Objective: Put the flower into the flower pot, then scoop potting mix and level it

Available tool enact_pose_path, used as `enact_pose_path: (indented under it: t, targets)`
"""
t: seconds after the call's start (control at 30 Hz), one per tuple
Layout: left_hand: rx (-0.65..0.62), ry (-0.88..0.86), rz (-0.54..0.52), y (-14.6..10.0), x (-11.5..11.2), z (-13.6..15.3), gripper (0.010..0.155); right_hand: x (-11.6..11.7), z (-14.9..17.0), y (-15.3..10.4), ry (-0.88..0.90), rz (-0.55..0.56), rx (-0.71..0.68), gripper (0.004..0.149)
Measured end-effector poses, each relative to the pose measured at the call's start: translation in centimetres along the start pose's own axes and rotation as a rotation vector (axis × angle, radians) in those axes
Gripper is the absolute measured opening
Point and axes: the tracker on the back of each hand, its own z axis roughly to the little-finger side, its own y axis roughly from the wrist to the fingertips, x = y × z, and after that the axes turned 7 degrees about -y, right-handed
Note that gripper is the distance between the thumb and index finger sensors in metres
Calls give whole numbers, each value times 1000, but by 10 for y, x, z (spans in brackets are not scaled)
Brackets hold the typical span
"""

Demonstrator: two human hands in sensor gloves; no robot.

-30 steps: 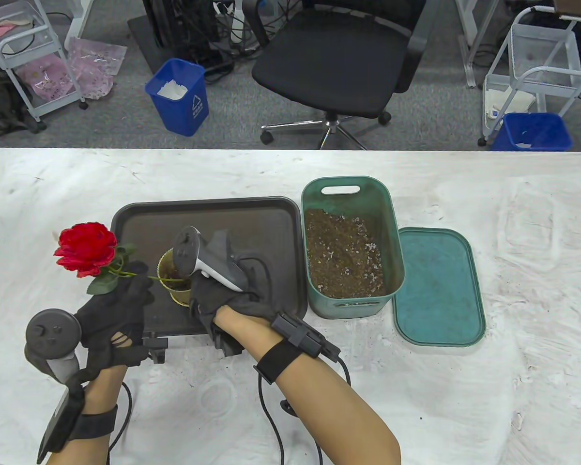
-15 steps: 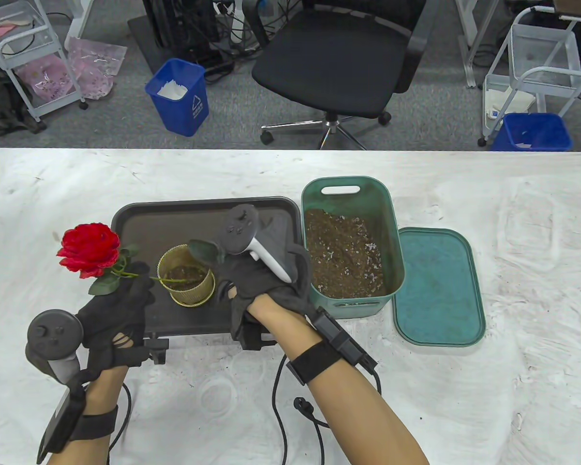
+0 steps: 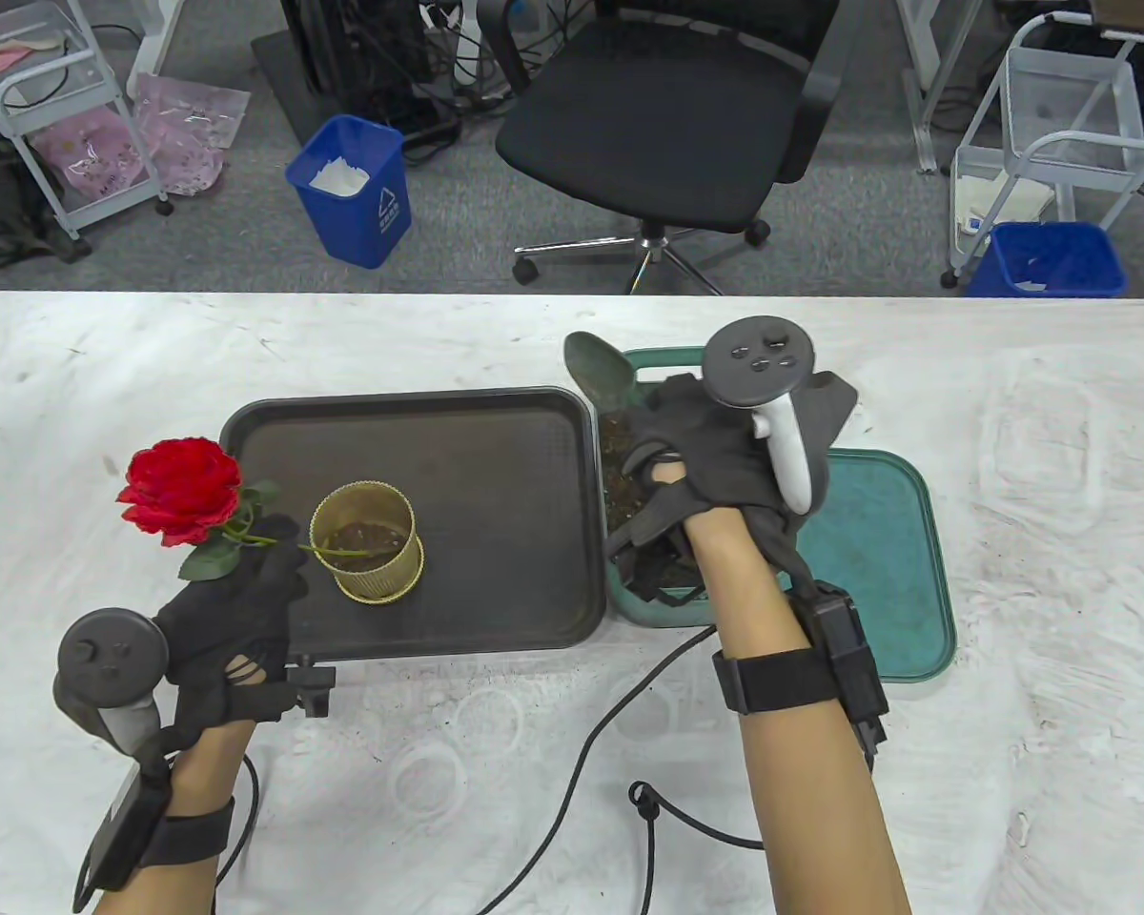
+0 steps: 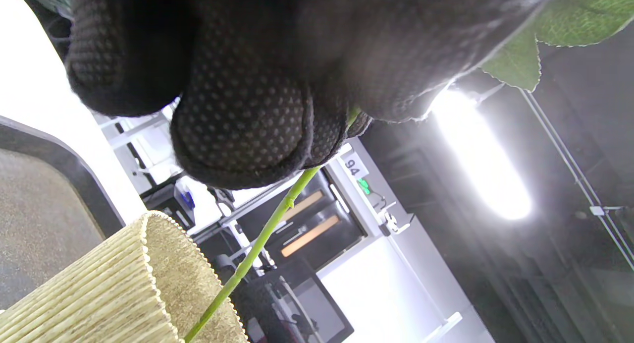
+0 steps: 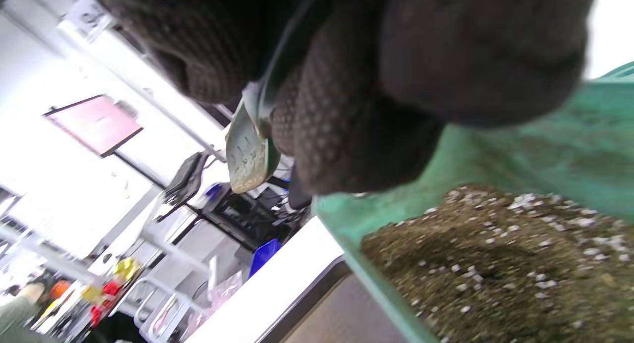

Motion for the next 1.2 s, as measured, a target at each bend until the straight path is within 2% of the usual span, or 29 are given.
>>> enact_pose_path:
  t: [0.13, 0.43, 0.53, 0.77, 1.0, 1.13, 1.2]
  targets:
    - [0, -1, 3, 0, -1, 0, 43, 2, 22, 19, -83, -16, 107, 53]
    - [8, -5, 0, 0, 0, 0, 43, 37, 40, 68, -382, -70, 268, 53]
    - [11, -6, -1, 0, 1, 0, 43, 48, 44, 83, -424, -73, 301, 53]
    - [20, -6, -10, 0, 2, 0, 43, 70, 48, 104, -411, -151, 315, 53]
    - [17, -8, -3, 0, 2, -1, 43, 80, 56, 113, -195, -322, 297, 53]
    - [16, -5, -4, 0, 2, 0, 43, 82, 60, 113, -82, -392, 280, 53]
    - [16, -6, -4, 0, 3, 0, 43, 81, 60, 113, -83, -402, 278, 53]
